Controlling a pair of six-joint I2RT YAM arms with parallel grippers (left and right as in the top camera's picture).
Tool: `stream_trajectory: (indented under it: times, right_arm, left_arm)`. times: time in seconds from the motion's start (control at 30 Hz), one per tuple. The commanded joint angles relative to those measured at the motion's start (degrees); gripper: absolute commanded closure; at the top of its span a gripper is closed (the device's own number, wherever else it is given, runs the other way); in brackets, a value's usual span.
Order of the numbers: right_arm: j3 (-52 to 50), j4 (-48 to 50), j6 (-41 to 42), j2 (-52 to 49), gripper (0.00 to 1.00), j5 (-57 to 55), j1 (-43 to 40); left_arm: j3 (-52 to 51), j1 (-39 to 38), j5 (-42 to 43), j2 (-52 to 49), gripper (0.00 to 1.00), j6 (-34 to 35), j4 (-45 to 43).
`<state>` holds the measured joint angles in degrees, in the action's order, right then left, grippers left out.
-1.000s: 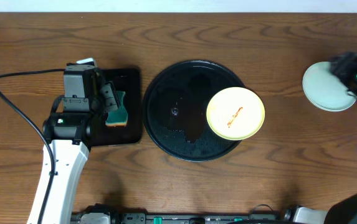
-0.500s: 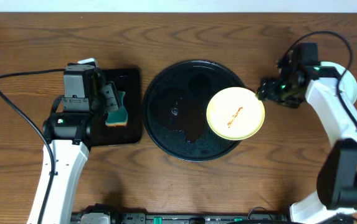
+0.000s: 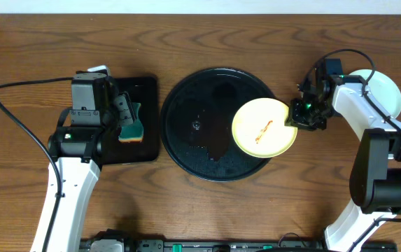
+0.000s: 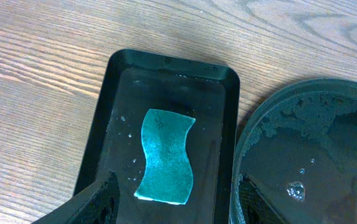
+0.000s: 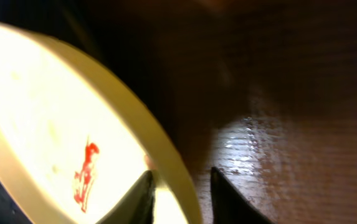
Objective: Clean dirty plates on tray and stack at the side
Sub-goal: 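Reach the right gripper back and grasp the yellow plate rim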
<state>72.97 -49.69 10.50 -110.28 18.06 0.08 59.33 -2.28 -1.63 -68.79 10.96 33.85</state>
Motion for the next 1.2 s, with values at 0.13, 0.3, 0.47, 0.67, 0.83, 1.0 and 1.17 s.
stream_trajectory:
  times: [0.13, 0.3, 0.47, 0.67, 0.83, 1.0, 1.17]
  right_arm:
    - [0.7, 0.2, -0.2, 0.1, 0.99, 9.2, 1.3]
    - [3.1, 1.4, 1.5, 3.1, 0.99, 10.9, 4.3]
    - [3.1, 6.3, 3.3, 4.2, 0.99, 8.7, 10.2]
    - [3.1, 9.2, 5.3, 2.8, 0.99, 0.1, 16.2]
    - [3.1, 9.9, 8.1, 0.5, 0.99, -2.2, 17.4]
    - [3.1, 9.8, 8.8, -0.8, 0.75, -2.0, 17.4]
    - [3.1, 9.7, 8.8, -0.8, 0.64, -1.7, 17.5]
  left_arm:
    - [0.2, 0.2, 0.2, 0.0, 0.37, 0.7, 0.0]
    - [0.2, 0.2, 0.2, 0.0, 0.37, 0.7, 0.0]
    - [0.2, 0.2, 0.2, 0.0, 0.37, 0.7, 0.0]
    - [0.2, 0.2, 0.2, 0.0, 0.38, 0.7, 0.0]
    - [0.1, 0.2, 0.2, -0.2, 0.37, 0.7, 0.0]
    - [0.1, 0.2, 0.1, -1.7, 0.37, 0.7, 0.2]
    - [0.1, 0.2, 0.1, -6.6, 0.38, 0.7, 0.4]
